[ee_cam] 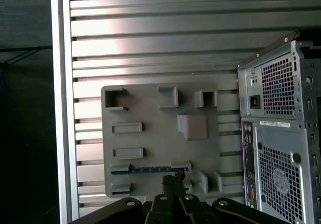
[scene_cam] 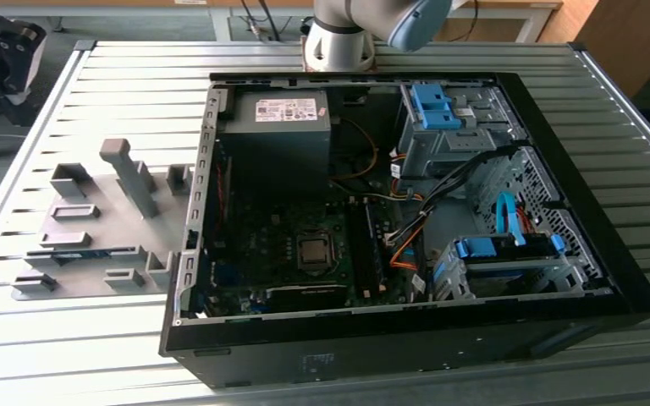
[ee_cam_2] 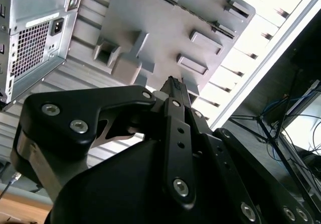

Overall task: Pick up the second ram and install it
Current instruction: 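Reach for the second ram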

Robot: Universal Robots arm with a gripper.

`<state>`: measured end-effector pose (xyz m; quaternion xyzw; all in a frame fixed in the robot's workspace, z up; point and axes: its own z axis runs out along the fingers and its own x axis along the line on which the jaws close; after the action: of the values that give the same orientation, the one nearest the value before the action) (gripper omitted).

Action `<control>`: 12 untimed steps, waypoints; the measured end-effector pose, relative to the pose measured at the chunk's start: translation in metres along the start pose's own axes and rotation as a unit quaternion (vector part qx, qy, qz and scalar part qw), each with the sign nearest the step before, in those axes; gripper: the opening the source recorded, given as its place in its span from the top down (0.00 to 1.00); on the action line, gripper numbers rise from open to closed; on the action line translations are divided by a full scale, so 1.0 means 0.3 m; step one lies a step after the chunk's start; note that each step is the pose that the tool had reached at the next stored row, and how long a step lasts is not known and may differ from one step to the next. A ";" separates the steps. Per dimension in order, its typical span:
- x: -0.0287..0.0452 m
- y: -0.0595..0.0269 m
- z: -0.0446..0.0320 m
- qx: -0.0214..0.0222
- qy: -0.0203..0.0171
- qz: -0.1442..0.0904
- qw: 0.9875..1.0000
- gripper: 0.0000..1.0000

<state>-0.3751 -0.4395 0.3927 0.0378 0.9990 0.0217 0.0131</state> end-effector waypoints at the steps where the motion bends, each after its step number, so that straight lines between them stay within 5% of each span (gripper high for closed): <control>1: 0.005 -0.008 0.000 0.000 0.000 0.000 1.000 0.90; 7: 0.035 -0.051 -0.002 0.000 0.000 0.000 1.000 0.90; 12: 0.061 -0.059 -0.002 0.000 0.000 0.000 1.000 0.90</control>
<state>-0.3947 -0.4557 0.3922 0.0379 0.9990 0.0217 0.0131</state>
